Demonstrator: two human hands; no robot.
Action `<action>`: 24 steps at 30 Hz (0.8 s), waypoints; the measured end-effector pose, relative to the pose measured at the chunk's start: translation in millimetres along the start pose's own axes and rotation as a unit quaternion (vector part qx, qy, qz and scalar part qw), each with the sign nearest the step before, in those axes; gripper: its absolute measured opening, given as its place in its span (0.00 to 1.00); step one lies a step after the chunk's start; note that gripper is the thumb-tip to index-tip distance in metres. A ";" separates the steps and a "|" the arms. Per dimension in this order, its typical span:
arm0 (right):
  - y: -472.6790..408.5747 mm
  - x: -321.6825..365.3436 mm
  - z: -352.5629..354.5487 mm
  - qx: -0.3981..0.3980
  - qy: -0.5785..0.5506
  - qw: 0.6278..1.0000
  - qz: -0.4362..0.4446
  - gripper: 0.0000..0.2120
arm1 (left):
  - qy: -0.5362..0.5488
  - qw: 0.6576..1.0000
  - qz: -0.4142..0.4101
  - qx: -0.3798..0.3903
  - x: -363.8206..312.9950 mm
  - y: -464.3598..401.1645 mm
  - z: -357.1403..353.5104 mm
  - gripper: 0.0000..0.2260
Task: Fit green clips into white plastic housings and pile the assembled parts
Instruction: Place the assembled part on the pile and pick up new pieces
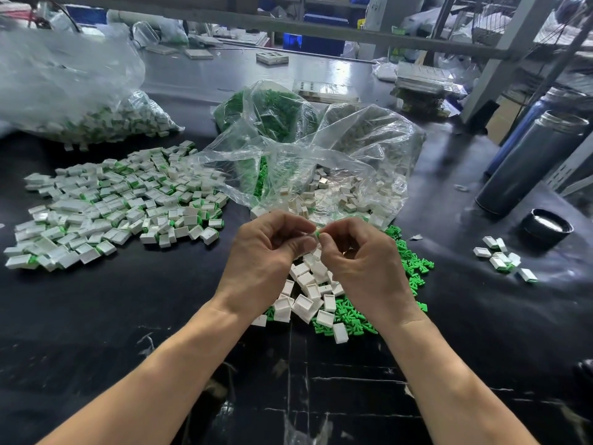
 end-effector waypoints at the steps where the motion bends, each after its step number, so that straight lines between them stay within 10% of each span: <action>1: 0.4 -0.1 0.0 0.002 0.002 1.000 -0.001 0.05 | -0.006 1.000 0.002 0.004 0.0 0.5 0.2 0.09; 9: 0.9 0.8 -1.5 0.011 0.049 0.999 -0.014 0.02 | -0.082 0.997 -0.001 0.015 2.7 -1.2 10.6 0.07; 18: -1.7 -7.7 16.5 -0.066 0.101 0.981 -0.149 0.29 | -0.404 0.901 0.046 -0.154 31.8 -26.6 80.6 0.02; 24: -6.0 -20.8 28.0 -0.063 0.123 0.972 -0.189 0.10 | -0.488 0.845 0.080 -0.204 38.4 -29.9 97.8 0.07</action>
Point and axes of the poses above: each hand's wrist, its own y-axis away from the middle knuckle, its own z-axis out of the back of the hand, x = y × z, the point moved 2 cm from there along -y, towards the middle knuckle, and after that the axes turned 9 degrees about -y, right-handed, at the moved point
